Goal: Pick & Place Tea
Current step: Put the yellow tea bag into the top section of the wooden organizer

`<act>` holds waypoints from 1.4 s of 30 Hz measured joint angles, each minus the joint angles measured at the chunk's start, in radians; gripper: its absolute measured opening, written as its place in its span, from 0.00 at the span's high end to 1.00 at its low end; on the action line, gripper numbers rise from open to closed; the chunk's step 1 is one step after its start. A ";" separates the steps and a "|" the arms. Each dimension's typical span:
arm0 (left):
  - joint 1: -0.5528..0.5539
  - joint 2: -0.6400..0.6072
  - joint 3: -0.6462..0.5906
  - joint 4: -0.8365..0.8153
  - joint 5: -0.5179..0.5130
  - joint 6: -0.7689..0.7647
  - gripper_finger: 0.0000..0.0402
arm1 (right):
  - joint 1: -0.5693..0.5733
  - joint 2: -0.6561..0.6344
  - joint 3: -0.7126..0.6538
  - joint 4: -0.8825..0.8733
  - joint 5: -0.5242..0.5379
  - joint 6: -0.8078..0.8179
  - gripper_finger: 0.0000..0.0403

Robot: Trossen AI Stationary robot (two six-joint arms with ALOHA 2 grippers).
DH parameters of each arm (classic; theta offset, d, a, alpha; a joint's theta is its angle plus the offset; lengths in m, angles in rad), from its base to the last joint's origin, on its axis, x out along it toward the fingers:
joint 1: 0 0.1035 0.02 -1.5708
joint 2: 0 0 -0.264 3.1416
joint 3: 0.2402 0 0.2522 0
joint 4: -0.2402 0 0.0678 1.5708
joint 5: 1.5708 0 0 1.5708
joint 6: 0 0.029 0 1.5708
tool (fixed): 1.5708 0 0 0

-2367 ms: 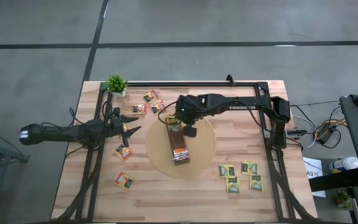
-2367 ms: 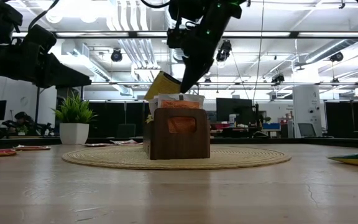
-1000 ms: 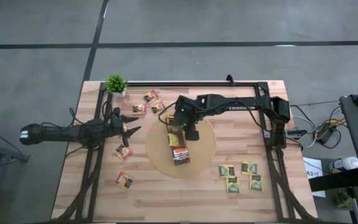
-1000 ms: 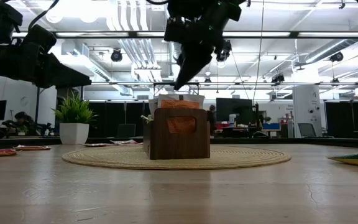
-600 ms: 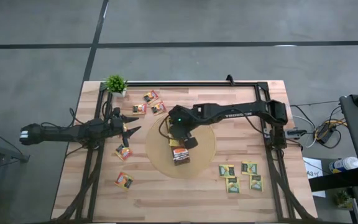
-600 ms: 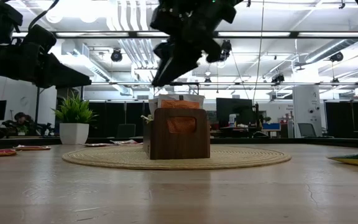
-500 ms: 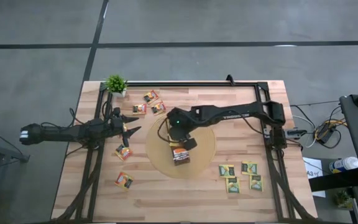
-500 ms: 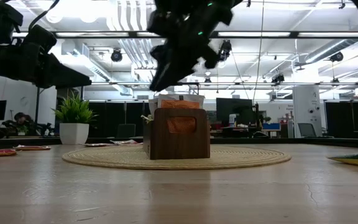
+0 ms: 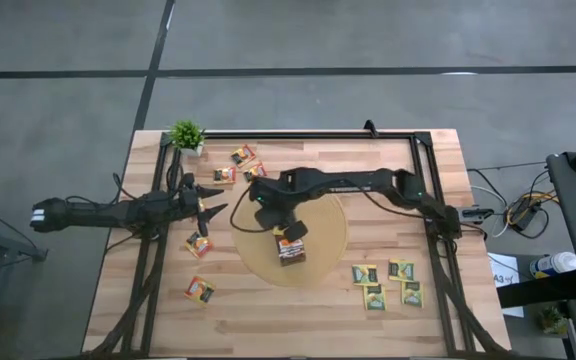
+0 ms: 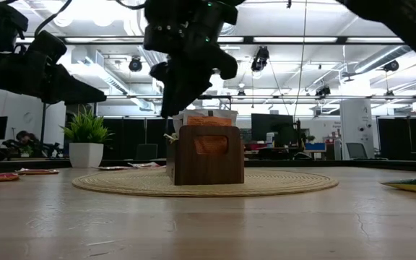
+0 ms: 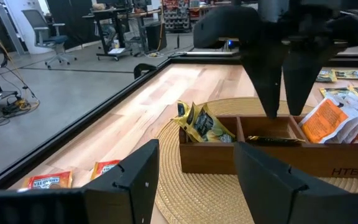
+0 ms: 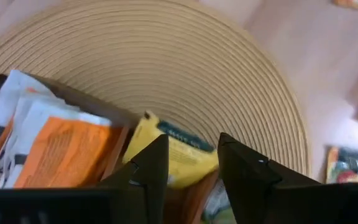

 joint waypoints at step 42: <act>0.000 0.017 0.000 0.000 0.000 0.000 0.50 | 0.046 0.169 0.222 -0.219 0.197 -0.242 0.80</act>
